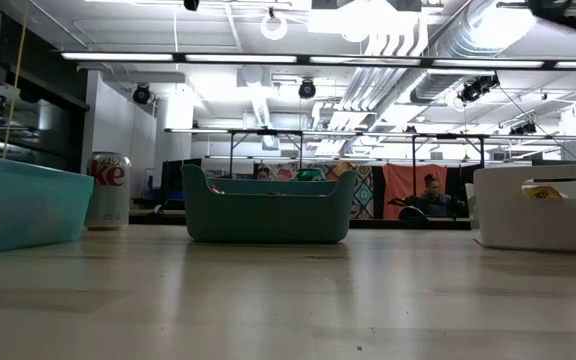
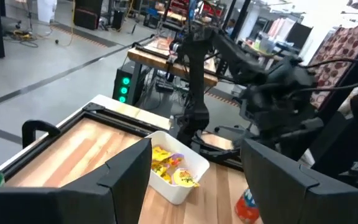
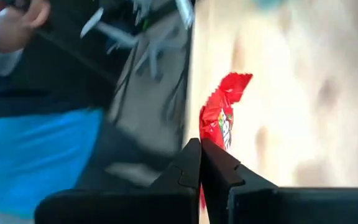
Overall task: Sort candy
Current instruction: Put the red candy into the green bin
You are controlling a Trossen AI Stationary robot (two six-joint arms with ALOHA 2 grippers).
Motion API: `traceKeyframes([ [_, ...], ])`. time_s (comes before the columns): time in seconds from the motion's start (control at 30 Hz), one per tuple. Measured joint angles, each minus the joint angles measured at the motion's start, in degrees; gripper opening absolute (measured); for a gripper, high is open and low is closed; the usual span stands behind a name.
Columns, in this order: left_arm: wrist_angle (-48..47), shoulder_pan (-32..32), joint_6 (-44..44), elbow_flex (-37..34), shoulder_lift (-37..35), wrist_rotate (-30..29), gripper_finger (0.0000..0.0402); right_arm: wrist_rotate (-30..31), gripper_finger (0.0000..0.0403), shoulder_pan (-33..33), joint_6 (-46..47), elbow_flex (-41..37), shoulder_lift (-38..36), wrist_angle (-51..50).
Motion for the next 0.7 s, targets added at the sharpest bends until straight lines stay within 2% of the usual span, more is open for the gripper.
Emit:
traceKeyframes([
  [0.13, -0.17, -0.02, 0.01, 0.0, -1.84, 0.0, 0.0232, -1.9, 0.0, -10.99, -14.88, 0.0, 3.87, 9.29],
  [0.3, -0.14, -0.02, 0.05, 0.0, -3.18, -0.02, 0.0232, -4.58, 0.0, -21.42, -27.03, 0.4, 8.99, 23.89],
  [0.53, -0.08, -0.02, 0.06, 0.0, -3.06, 2.1, 0.0232, -4.68, 0.0, -28.96, -45.33, 11.5, 16.39, 23.06],
  [0.7, -0.39, -0.02, 0.08, 0.0, -2.94, 3.19, 0.0232, -4.66, 0.0, -31.92, -52.28, 19.58, 20.83, 16.17],
])
